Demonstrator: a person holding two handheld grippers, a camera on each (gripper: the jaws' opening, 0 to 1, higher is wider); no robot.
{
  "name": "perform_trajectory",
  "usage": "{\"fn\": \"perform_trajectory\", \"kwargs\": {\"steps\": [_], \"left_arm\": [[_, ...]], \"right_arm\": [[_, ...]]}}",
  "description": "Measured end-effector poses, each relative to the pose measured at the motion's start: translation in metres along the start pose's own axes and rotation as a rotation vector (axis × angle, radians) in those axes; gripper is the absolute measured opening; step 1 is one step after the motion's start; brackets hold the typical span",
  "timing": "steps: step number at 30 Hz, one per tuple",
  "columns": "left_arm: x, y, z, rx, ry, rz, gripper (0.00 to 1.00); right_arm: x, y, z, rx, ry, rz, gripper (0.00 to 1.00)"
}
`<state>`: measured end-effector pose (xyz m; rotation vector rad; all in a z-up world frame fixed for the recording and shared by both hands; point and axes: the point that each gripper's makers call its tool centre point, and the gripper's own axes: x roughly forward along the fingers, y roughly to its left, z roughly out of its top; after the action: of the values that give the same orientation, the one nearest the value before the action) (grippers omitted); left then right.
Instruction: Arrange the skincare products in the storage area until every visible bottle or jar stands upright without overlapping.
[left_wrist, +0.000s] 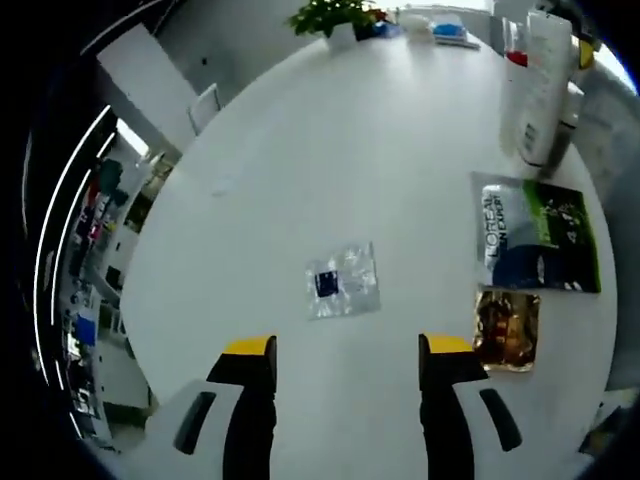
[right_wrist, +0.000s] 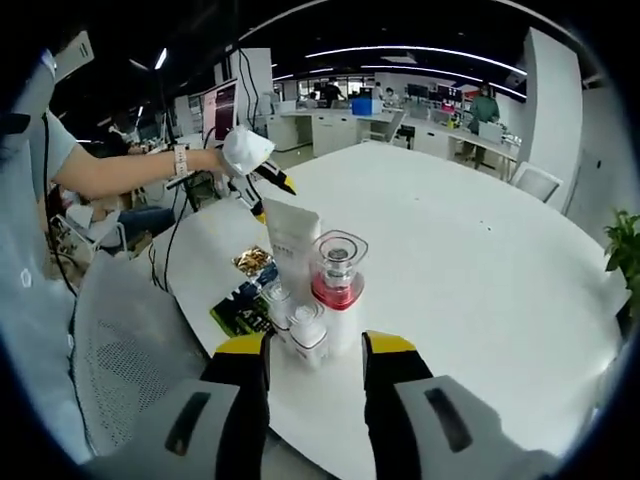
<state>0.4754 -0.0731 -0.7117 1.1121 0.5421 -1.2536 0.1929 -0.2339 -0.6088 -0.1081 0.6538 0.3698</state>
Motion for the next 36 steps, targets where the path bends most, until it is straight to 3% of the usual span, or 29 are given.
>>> {"fn": "perform_trajectory", "kwargs": {"steps": [4, 17, 31, 36], "left_arm": [[0.010, 0.006, 0.003, 0.025, 0.006, 0.010, 0.53], [0.031, 0.015, 0.009, 0.072, 0.050, -0.041, 0.53], [0.055, 0.024, 0.037, 0.140, 0.030, -0.113, 0.51], [0.060, 0.030, 0.039, 0.104, 0.020, -0.143, 0.55]], "right_arm": [[0.001, -0.001, -0.002, 0.010, 0.009, -0.001, 0.38], [-0.002, -0.009, -0.007, 0.036, 0.022, -0.022, 0.38], [0.001, -0.008, -0.012, 0.053, 0.040, -0.021, 0.38], [0.002, -0.009, -0.014, 0.055, 0.047, -0.023, 0.38]]}}
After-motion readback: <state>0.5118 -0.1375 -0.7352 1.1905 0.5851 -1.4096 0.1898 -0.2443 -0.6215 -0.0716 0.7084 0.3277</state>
